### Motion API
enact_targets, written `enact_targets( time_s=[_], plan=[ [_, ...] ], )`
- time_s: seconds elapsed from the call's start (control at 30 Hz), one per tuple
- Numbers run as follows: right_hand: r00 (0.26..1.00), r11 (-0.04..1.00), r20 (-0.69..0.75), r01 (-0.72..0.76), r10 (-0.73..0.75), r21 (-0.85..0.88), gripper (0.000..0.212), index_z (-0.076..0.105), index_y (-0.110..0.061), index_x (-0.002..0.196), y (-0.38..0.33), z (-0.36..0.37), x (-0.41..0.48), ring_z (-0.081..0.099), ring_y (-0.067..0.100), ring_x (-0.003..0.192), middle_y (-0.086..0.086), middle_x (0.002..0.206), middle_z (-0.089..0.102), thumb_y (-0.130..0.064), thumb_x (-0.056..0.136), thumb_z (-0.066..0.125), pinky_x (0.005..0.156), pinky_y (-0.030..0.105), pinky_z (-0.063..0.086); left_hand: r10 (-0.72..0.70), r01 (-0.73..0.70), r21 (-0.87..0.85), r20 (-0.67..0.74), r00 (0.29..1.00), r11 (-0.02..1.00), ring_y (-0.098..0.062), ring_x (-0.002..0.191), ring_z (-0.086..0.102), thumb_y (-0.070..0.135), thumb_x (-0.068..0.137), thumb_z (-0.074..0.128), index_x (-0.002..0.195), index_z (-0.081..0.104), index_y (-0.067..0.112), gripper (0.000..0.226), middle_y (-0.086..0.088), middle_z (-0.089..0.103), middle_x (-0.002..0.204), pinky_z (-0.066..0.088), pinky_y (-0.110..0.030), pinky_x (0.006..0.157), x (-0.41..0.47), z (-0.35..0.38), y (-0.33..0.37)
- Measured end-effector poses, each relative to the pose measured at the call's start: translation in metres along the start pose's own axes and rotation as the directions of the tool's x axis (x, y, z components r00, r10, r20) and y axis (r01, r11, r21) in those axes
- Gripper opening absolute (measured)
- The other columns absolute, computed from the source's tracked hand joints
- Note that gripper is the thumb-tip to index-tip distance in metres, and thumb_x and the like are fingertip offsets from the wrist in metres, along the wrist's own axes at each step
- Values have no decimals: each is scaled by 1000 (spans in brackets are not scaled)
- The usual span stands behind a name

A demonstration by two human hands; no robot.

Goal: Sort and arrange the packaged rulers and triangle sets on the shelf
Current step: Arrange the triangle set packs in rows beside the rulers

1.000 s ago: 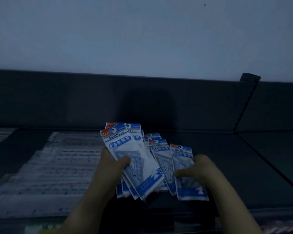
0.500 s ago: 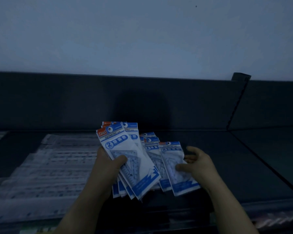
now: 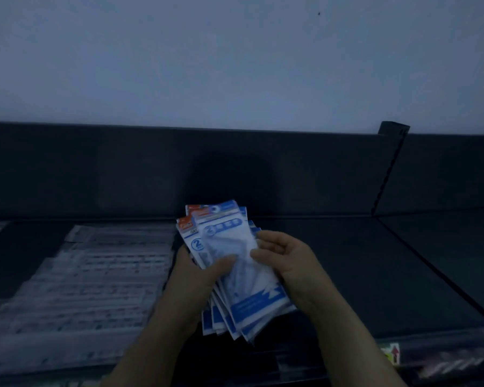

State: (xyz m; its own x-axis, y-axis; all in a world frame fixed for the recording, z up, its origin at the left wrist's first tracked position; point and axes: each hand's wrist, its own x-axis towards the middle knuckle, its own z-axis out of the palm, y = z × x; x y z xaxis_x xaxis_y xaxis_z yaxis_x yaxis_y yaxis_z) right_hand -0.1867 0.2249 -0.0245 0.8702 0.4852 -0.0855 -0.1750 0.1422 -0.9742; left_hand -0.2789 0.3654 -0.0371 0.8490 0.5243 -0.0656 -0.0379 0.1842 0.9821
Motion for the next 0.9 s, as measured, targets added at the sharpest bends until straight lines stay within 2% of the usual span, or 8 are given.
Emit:
enact_targets(
  time_s=[0.07,0.13,0.2,0.27,0.43,0.63,0.77,0.9],
  plan=[
    [991,947,-97,54,-89,-318,36,62,-9,118,1,-7,3,65,16,97,7,112,67,-15,84,71,83,31,54,-10,11,26,-74,997,1000,-30,93,68,8,79,74,127,48,16,56,-10,67,112,57,-46,79,3,-8,-2],
    [976,734,-174,-21,-133,-679,63,50,-11,134,5,-22,8,55,17,115,6,132,56,-35,81,73,90,27,45,-19,21,16,-125,992,1000,-30,94,67,8,80,74,128,46,18,56,-10,65,113,55,-48,82,9,-21,-5],
    [985,517,-170,-136,-19,-845,91,40,-11,140,9,-24,6,48,21,123,6,142,46,-53,69,77,94,28,43,-12,15,17,-159,987,1000,-29,92,66,6,81,72,127,46,18,53,-9,65,111,54,-45,80,13,-32,-6],
    [987,402,-148,-158,56,-902,94,39,-11,136,10,-20,4,48,21,117,6,136,46,-56,63,79,91,31,45,-10,14,20,-188,982,1000,-28,90,65,4,82,70,125,45,16,52,-9,64,109,53,-43,80,16,-38,-9],
    [982,571,-161,-187,97,-799,41,56,-12,96,7,-25,8,56,8,76,2,97,62,-25,67,83,55,22,44,-24,32,47,-152,988,998,-31,97,64,5,82,71,131,45,15,56,-12,63,117,53,-49,86,17,-38,-13],
    [909,789,-384,-117,-159,-603,12,61,-2,91,6,-46,10,61,22,70,16,88,67,-14,88,61,56,28,48,-21,23,18,-124,992,1000,-28,95,64,3,84,68,129,44,14,52,-11,63,113,52,-40,78,21,-38,-13],
    [986,995,-164,-28,12,-93,12,67,-1,97,-4,-24,1,70,32,76,19,88,73,-6,86,64,69,44,59,-1,-4,-38,-116,993,999,-25,93,64,6,89,63,126,45,15,42,-8,63,110,52,-36,72,21,-27,-9],
    [995,980,27,-90,96,-177,12,69,-5,92,-4,4,-6,72,28,74,14,87,74,-12,83,70,64,38,58,-52,42,-151,-66,996,988,-32,95,68,21,78,76,129,46,15,59,-12,65,115,56,-49,79,17,-10,-4]
  ],
)
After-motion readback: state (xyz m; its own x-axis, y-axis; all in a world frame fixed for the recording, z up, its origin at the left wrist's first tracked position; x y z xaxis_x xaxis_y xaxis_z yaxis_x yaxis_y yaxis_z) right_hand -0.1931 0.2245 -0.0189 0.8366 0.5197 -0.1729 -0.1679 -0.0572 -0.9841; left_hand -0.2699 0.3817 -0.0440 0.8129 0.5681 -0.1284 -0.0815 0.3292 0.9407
